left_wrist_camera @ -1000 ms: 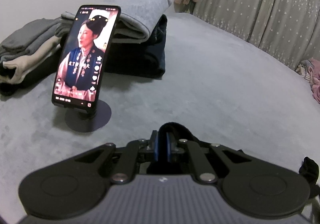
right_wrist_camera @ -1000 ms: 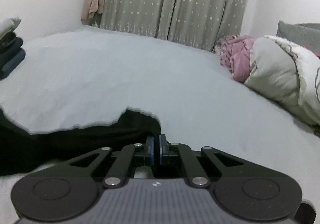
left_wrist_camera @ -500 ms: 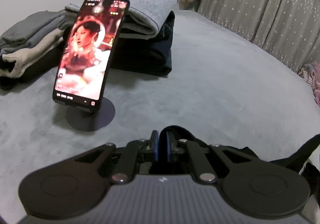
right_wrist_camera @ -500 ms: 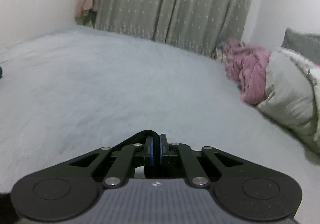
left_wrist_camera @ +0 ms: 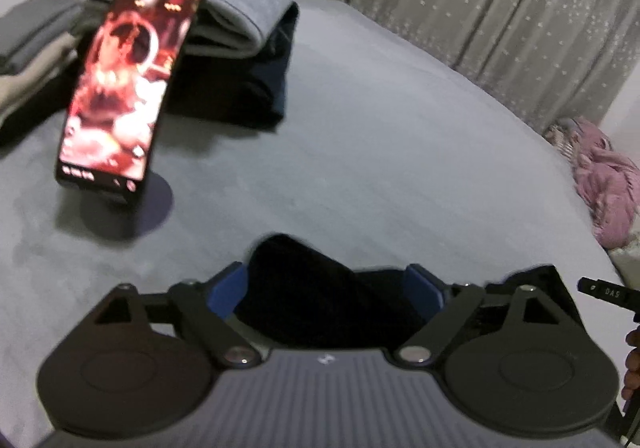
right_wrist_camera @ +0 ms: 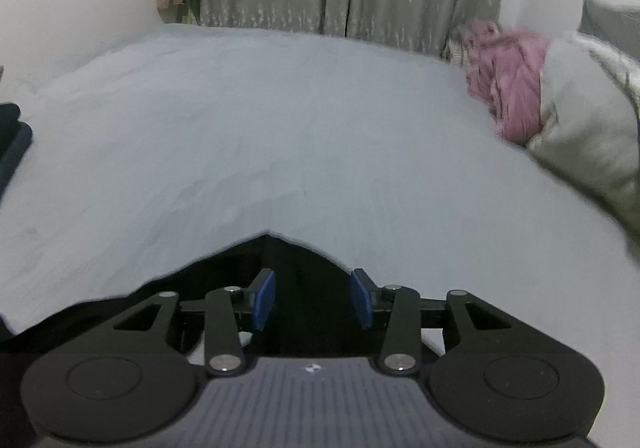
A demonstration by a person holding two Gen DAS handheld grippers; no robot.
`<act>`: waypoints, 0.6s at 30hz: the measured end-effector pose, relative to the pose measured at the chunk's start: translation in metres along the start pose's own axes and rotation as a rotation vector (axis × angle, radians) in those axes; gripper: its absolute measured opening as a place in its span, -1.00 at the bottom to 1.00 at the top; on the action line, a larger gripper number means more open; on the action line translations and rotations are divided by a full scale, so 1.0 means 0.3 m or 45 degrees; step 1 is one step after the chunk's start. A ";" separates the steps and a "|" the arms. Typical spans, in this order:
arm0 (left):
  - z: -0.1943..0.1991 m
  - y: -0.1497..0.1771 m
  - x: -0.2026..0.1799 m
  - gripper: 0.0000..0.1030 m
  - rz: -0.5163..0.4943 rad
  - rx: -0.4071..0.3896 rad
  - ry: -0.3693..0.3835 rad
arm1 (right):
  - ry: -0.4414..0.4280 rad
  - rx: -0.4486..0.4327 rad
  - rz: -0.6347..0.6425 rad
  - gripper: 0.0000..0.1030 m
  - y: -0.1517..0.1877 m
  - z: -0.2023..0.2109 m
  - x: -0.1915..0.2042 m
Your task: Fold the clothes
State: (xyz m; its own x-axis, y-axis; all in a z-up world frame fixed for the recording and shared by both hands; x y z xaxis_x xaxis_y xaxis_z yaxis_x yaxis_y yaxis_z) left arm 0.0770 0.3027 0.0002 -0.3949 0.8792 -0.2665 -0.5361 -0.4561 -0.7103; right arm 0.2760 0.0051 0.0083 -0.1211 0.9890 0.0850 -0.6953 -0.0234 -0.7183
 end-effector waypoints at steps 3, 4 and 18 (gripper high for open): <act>0.011 0.024 -0.031 0.65 0.000 0.025 0.051 | -0.053 0.082 -0.074 -0.17 0.074 0.004 -0.004; 0.013 0.034 -0.043 0.65 0.001 0.040 0.073 | -0.073 0.113 -0.101 -0.17 0.096 -0.003 -0.003; -0.099 0.140 -0.125 -0.79 -0.071 0.264 0.123 | -0.021 0.008 -0.231 -0.92 0.204 0.047 -0.026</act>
State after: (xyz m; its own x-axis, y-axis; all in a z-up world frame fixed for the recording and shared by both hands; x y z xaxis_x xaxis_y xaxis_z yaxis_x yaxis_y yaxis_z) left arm 0.0914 0.2547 -0.0388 -0.2924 0.9084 -0.2990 -0.7009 -0.4162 -0.5792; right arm 0.2244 -0.0062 -0.0267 -0.0046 0.9746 0.2241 -0.7113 0.1543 -0.6857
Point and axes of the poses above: each gripper's, at about its wrist camera, not at the fingertips, and z roughly against the way its jaws point, x to its left, y to its underside, the point moved 10 cm from there along -z, roughly the way its jaws point, and after that the axes turned 7 degrees about -z, right-handed, at the moved point
